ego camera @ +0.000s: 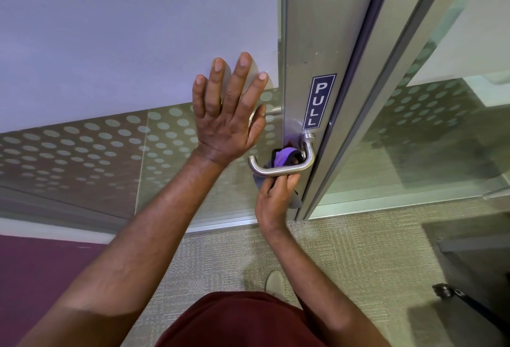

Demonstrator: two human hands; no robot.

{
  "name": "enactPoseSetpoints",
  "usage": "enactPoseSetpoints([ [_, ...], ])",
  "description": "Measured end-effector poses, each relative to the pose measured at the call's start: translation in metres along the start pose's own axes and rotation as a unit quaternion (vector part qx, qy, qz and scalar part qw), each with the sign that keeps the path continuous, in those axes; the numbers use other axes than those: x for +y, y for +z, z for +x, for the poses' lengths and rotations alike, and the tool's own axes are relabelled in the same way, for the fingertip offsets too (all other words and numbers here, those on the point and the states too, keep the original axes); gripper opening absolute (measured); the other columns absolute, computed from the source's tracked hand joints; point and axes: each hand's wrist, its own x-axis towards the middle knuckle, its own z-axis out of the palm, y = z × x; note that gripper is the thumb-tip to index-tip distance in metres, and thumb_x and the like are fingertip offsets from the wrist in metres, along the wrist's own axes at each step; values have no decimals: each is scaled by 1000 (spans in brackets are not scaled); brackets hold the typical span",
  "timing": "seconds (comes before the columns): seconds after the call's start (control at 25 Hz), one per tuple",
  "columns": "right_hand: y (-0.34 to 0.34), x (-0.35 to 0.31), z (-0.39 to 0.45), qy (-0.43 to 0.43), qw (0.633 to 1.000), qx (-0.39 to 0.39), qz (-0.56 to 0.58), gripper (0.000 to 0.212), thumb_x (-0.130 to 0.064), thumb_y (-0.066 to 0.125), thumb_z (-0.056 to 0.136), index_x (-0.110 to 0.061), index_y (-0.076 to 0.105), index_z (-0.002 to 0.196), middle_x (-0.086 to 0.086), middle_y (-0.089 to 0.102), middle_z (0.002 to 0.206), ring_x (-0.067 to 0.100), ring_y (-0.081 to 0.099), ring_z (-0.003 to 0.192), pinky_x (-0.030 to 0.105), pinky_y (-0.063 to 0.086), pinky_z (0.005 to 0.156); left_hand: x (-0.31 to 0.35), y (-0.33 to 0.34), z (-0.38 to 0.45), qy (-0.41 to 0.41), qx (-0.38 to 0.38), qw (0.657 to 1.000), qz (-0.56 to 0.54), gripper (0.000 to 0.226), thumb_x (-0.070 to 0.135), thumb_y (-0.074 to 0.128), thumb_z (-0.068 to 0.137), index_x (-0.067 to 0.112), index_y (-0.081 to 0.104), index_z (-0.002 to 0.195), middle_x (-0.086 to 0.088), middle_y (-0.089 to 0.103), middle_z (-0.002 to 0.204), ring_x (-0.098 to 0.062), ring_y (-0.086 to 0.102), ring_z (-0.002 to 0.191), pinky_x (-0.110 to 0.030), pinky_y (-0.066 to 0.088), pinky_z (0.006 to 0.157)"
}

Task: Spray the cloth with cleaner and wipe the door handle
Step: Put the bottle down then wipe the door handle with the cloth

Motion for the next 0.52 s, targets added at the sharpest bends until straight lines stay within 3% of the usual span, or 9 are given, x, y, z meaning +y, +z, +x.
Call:
enactPoseSetpoints([
  [0.08,-4,10,0,-69,995,-24,-73,43,-9,49,102,10,52,140,30,32,159,39,39,148,43,31,124,0,0,0,2,0,1000,0,55,38,54,101,22,44,152,-5,29,163,-22,-2,163,-45,4,131],
  [0.32,-17,28,20,-211,941,-17,-266,76,-12,83,79,6,46,142,31,55,143,45,46,134,56,45,111,0,-1,1,5,-3,1000,3,54,39,51,102,22,44,153,-5,30,163,-22,-2,164,-45,4,131],
  [0.44,-16,28,31,-232,925,-22,-299,71,-18,83,82,6,55,142,30,55,144,46,48,135,53,38,117,0,-2,2,9,-2,1000,0,53,40,51,102,21,44,152,-4,27,167,-22,-2,164,-45,4,131],
  [0.52,-16,30,36,-246,919,-23,-309,68,-20,81,84,5,56,142,29,52,147,45,48,135,53,40,116,0,-3,2,12,-2,1000,0,53,40,50,103,21,44,152,1,15,175,-22,-2,163,-45,3,131],
])
